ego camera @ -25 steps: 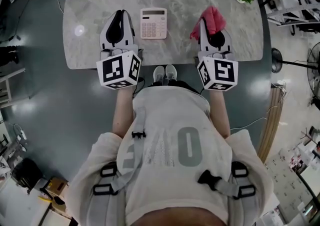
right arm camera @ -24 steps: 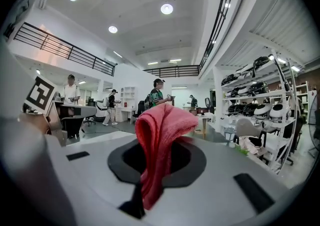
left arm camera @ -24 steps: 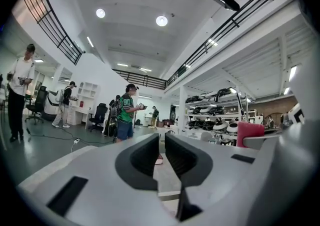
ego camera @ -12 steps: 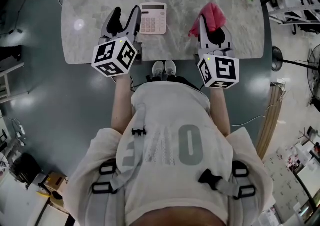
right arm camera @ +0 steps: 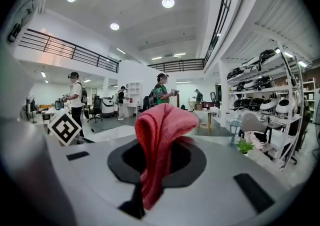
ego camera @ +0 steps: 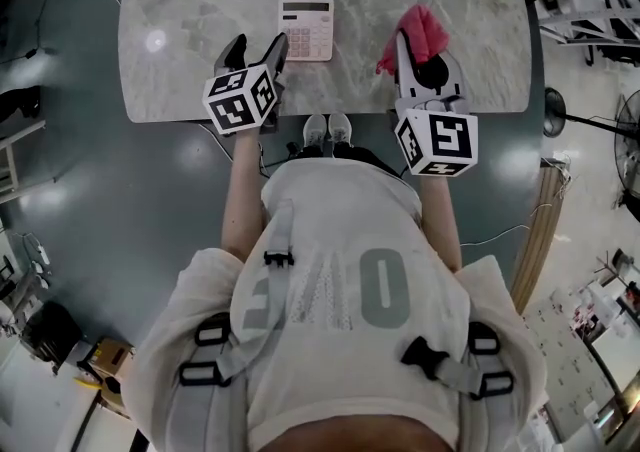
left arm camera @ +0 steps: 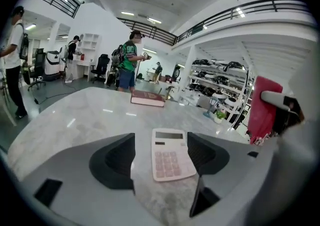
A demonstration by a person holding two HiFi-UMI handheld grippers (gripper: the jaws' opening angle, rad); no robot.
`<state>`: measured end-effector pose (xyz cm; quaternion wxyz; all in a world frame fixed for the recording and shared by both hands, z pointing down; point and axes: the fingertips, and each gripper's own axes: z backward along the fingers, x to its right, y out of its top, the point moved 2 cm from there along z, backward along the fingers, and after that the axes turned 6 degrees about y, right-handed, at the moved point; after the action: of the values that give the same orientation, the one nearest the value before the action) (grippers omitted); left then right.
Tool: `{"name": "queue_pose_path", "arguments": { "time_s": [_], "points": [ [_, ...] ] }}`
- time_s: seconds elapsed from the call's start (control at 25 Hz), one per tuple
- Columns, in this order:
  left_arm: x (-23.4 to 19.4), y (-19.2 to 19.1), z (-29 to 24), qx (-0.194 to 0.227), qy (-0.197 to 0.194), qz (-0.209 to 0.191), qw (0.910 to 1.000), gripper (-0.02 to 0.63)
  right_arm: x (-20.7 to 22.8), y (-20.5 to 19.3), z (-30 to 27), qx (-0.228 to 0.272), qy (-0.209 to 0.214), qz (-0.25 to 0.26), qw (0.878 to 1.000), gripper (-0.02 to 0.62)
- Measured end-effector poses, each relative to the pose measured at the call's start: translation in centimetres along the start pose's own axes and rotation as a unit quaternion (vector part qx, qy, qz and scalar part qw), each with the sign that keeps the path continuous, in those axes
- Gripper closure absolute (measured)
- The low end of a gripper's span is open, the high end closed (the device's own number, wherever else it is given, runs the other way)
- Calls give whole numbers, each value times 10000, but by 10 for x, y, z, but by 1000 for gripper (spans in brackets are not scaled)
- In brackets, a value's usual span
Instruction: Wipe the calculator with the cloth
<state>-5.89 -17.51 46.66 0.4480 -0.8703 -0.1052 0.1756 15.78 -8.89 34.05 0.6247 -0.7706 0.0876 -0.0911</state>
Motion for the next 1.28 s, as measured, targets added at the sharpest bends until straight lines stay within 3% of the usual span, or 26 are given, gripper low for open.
{"name": "queue_pose_path", "arguments": {
  "time_s": [0.24,0.6,1.04,1.28],
  "points": [
    [-12,-42,-19,-731,244,-187,9969,293,3,-5,2,-123,-46,-21,9999,535],
    [-18,-87,-35,-1415,319,-534,9880,262,4,-16,11,-274,-115,-37,9996,535],
    [-25,-99,-56,-1675,280,-474,9843,255,0,-20,4,-393,-9,-23,9992,535],
    [-26,-101,-56,-1569,285,-516,9858,253,-2,-24,3,-464,21,18,9989,535]
  ]
}}
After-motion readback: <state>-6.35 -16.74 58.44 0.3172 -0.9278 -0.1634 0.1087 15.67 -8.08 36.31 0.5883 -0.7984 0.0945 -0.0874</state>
